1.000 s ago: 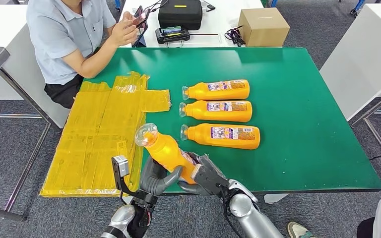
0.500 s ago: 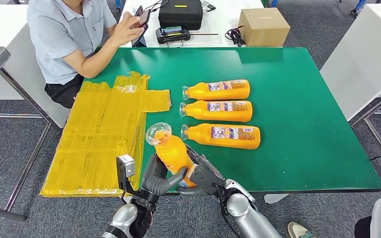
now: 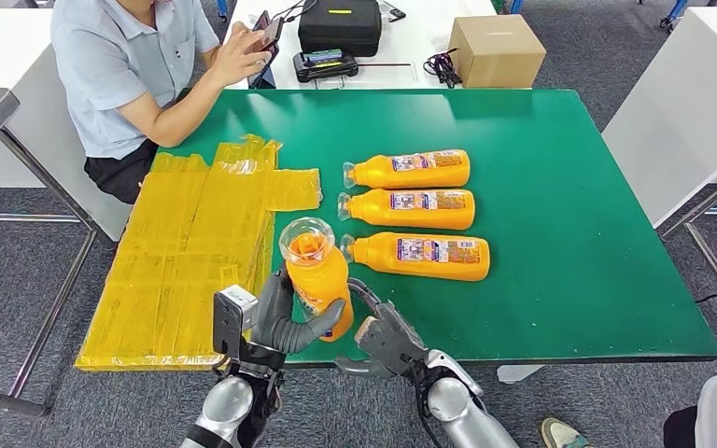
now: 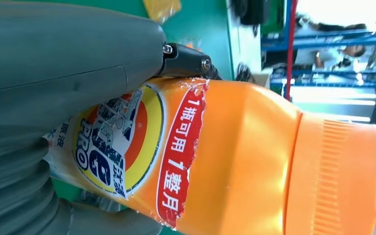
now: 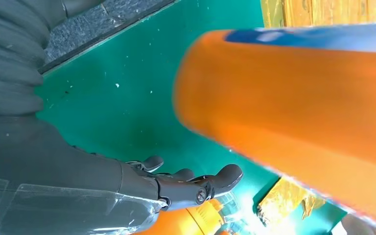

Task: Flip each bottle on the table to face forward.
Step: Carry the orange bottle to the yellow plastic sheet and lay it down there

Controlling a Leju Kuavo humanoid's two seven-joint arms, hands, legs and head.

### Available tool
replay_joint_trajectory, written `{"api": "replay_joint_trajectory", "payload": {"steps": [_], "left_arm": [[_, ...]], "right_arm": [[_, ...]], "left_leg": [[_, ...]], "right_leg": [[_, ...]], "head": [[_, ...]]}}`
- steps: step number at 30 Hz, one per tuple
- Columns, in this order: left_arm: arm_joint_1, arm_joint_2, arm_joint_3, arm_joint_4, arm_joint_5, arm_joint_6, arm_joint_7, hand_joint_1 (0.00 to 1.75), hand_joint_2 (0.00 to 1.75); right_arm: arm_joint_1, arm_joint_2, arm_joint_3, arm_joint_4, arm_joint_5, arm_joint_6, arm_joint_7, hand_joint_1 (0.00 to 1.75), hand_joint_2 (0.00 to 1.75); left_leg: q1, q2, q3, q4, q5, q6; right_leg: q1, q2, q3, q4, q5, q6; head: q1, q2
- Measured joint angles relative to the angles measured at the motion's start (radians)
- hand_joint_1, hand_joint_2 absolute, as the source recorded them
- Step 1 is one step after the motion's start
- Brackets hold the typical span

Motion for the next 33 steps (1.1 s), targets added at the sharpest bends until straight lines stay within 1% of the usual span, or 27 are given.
{"api": "replay_joint_trajectory", "payload": {"steps": [2, 3, 4, 6, 8, 10, 11, 13, 15, 18, 22, 27, 33], "left_arm": [[0.001, 0.0, 0.016, -0.02, -0.059, 0.05, 0.001, 1.75, 1.75], [0.001, 0.0, 0.026, -0.032, -0.115, 0.087, 0.005, 1.75, 1.75], [0.001, 0.001, 0.037, -0.047, -0.205, 0.135, 0.016, 1.75, 1.75], [-0.001, 0.003, 0.058, -0.079, -0.464, 0.238, 0.06, 1.75, 1.75], [-0.005, 0.005, 0.08, -0.109, -0.761, 0.308, 0.127, 1.75, 1.75], [-0.012, 0.007, 0.103, -0.131, -0.99, 0.335, 0.195, 1.75, 1.75], [-0.017, 0.009, 0.115, -0.137, -1.068, 0.342, 0.221, 1.75, 1.75], [-0.031, 0.013, 0.133, -0.141, -1.165, 0.356, 0.248, 1.75, 1.75], [-0.046, 0.018, 0.141, -0.14, -1.225, 0.365, 0.262, 1.75, 1.75], [-0.065, 0.022, 0.143, -0.133, -1.263, 0.367, 0.276, 1.75, 1.75], [-0.09, 0.03, 0.141, -0.117, -1.325, 0.349, 0.318, 1.75, 1.75], [-0.13, 0.053, 0.137, -0.051, -1.367, 0.237, 0.381, 1.75, 1.75], [-0.19, 0.089, 0.138, 0.1, -1.328, 0.152, 0.391, 1.75, 1.75]], "right_arm": [[0.004, 0.005, -0.004, -0.006, 0.015, -0.006, 0.002, 0.0, 1.75], [0.006, 0.008, -0.006, -0.012, 0.022, -0.009, 0.004, 0.0, 1.75], [0.009, 0.012, -0.009, -0.018, 0.03, -0.012, 0.006, 0.0, 1.75], [0.014, 0.019, -0.014, -0.032, 0.041, -0.014, 0.012, 0.0, 1.75], [0.015, 0.026, -0.016, -0.04, 0.045, -0.014, 0.014, 0.0, 1.75], [0.014, 0.032, -0.018, -0.043, 0.045, -0.013, 0.014, 0.0, 1.75], [0.013, 0.035, -0.019, -0.043, 0.044, -0.013, 0.013, 0.0, 1.75], [0.012, 0.039, -0.022, -0.043, 0.039, -0.01, 0.008, 0.0, 1.75], [0.01, 0.042, -0.023, -0.043, 0.036, -0.006, 0.002, 0.0, 1.75], [0.008, 0.046, -0.023, -0.043, 0.031, -0.003, -0.008, 0.0, 1.75], [0.008, 0.047, -0.023, -0.043, 0.024, -0.002, -0.014, 0.0, 1.75], [0.009, 0.047, -0.024, -0.043, 0.015, 0.002, -0.018, 0.0, 1.75], [0.011, 0.047, -0.029, -0.043, 0.009, 0.017, -0.024, 0.0, 1.75]], "left_leg": [[0.0, 0.0, 0.0, 0.0, 0.0, 0.0], [0.0, 0.0, 0.0, 0.0, 0.0, 0.0], [0.0, 0.0, 0.0, 0.0, 0.0, 0.0], [0.0, 0.0, 0.0, 0.0, 0.0, 0.0], [0.0, 0.0, 0.0, 0.0, 0.0, 0.0], [0.0, 0.0, 0.0, 0.0, 0.0, 0.0], [0.0, 0.0, 0.0, 0.0, 0.0, 0.0], [0.0, 0.0, 0.0, 0.0, 0.0, 0.0], [0.0, 0.0, 0.0, 0.0, 0.001, 0.0], [0.0, 0.0, 0.0, 0.0, 0.001, 0.0], [0.0, 0.0, 0.0, 0.0, 0.001, 0.0], [0.0, 0.0, 0.0, 0.0, 0.001, 0.0], [0.0, 0.0, 0.0, 0.0, 0.001, 0.0]], "right_leg": [[0.0, 0.0, 0.0, 0.0, 0.0, 0.0], [0.0, 0.0, 0.0, 0.0, 0.0, 0.0], [0.0, 0.0, 0.0, 0.0, 0.0, 0.0], [0.0, 0.0, 0.0, 0.0, 0.0, 0.0], [0.0, 0.0, 0.0, 0.0, 0.0, 0.0], [0.0, 0.0, 0.0, 0.0, 0.0, 0.0], [0.0, 0.0, 0.0, 0.0, 0.0, 0.0], [0.0, 0.0, 0.0, 0.0, 0.0, 0.0], [0.0, 0.0, 0.0, 0.0, 0.0, 0.0], [0.0, 0.0, 0.0, 0.0, 0.0, 0.0], [0.0, 0.0, 0.0, 0.0, 0.0, 0.0], [0.0, 0.0, -0.001, 0.0, 0.0, 0.0], [0.0, 0.0, -0.001, 0.001, 0.0, 0.0]], "head": [[0.0, 0.0], [0.0, 0.0], [0.0, 0.0], [0.0, 0.0], [0.0, 0.0], [0.0, 0.0], [0.0, 0.0], [0.0, 0.0], [0.0, 0.0], [0.0, 0.0], [0.0, 0.0], [0.0, 0.0], [0.0, 0.0]]}}
